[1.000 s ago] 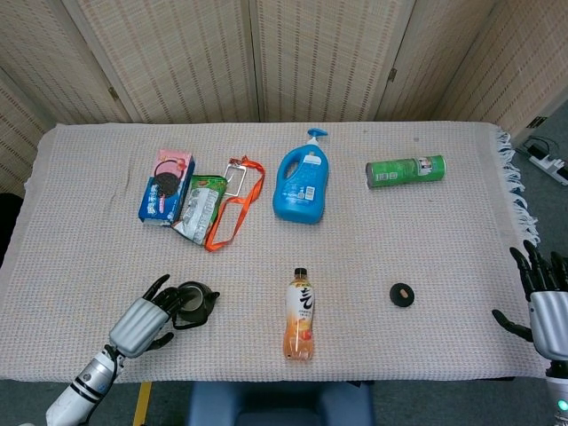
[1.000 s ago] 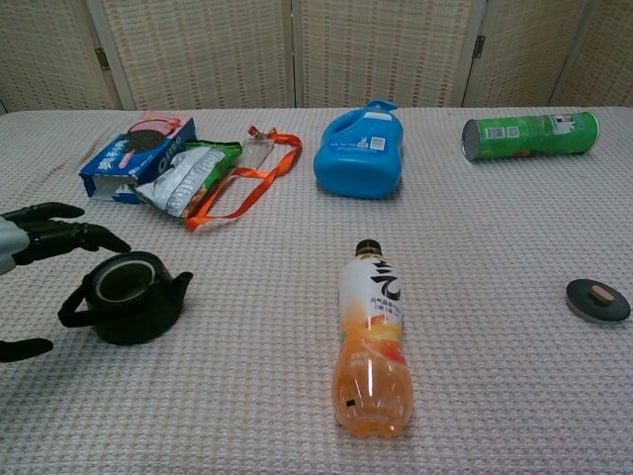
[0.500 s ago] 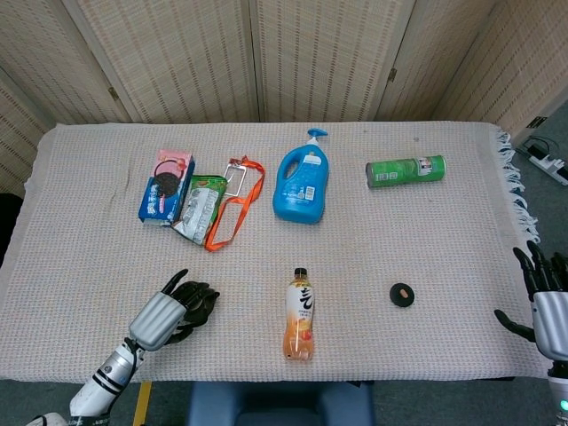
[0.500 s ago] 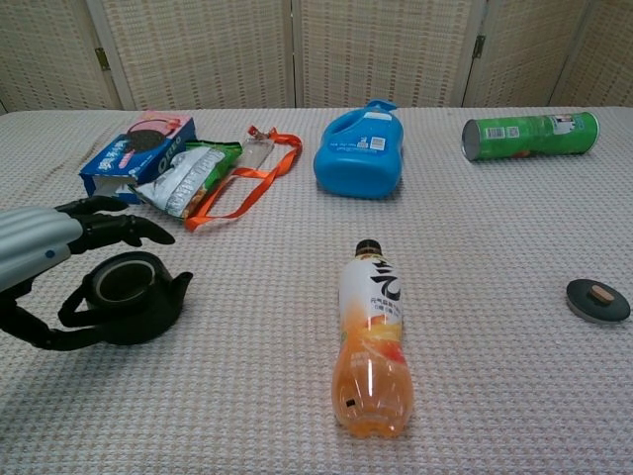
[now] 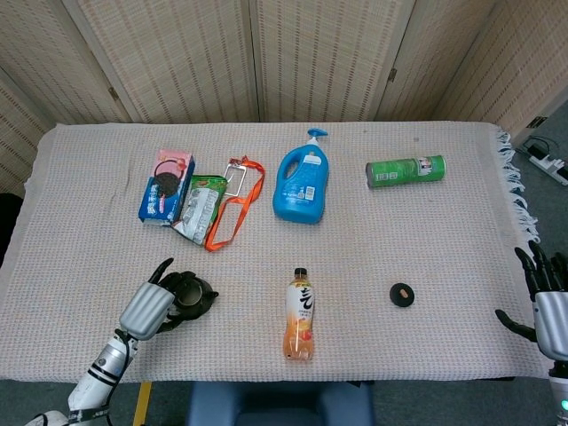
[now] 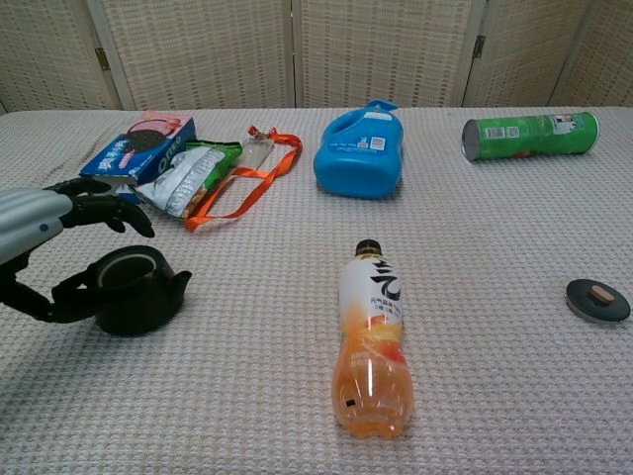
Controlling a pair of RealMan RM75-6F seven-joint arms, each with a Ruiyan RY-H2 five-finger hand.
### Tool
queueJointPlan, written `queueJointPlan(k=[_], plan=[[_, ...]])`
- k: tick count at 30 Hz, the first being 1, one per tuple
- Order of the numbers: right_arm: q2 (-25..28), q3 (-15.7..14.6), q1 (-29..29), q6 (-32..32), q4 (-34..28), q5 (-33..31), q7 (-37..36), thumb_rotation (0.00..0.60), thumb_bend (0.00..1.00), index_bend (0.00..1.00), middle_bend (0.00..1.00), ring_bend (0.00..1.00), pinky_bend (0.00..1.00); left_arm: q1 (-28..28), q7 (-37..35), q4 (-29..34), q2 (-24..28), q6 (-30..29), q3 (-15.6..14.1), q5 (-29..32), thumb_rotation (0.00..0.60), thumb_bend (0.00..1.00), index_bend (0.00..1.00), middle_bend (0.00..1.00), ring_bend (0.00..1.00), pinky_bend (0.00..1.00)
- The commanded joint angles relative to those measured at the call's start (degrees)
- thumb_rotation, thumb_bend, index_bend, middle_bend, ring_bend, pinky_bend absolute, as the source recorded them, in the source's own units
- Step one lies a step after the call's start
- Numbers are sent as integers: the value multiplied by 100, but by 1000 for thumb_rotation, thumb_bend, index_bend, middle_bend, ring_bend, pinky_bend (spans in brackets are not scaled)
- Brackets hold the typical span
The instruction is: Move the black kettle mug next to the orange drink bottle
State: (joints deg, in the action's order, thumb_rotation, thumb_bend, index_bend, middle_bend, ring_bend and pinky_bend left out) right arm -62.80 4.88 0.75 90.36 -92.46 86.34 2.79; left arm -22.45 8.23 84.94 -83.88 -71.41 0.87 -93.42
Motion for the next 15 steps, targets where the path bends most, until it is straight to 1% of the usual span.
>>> queueJointPlan(k=[1,3,7,11,15], plan=[[1,6,-2,3,4,-7,-5,600,161,48,40,154,0,-14,-177,-71,32,-16,82,115,600,253,301,204,248,61],[7,12,-1,8,2,-8,-5,600,160,48,41,154,0,-26,-339,-118,46,-66,152,173,600,274,326,222,262,67],[-6,13,-8,15,16,-13,-11,600,160,54,40,155,0,-29,-505,-163,7,-217,218,175,600,356,382,276,301,78],[-29,12,-4,7,44,-10,-41,600,160,54,41,154,0,-85,-526,-159,-24,-204,213,147,600,359,418,302,315,82],[-34,13,-11,25,72,-1,-72,600,160,55,41,154,0,-140,-429,-165,-59,-157,187,121,600,385,464,314,323,84]])
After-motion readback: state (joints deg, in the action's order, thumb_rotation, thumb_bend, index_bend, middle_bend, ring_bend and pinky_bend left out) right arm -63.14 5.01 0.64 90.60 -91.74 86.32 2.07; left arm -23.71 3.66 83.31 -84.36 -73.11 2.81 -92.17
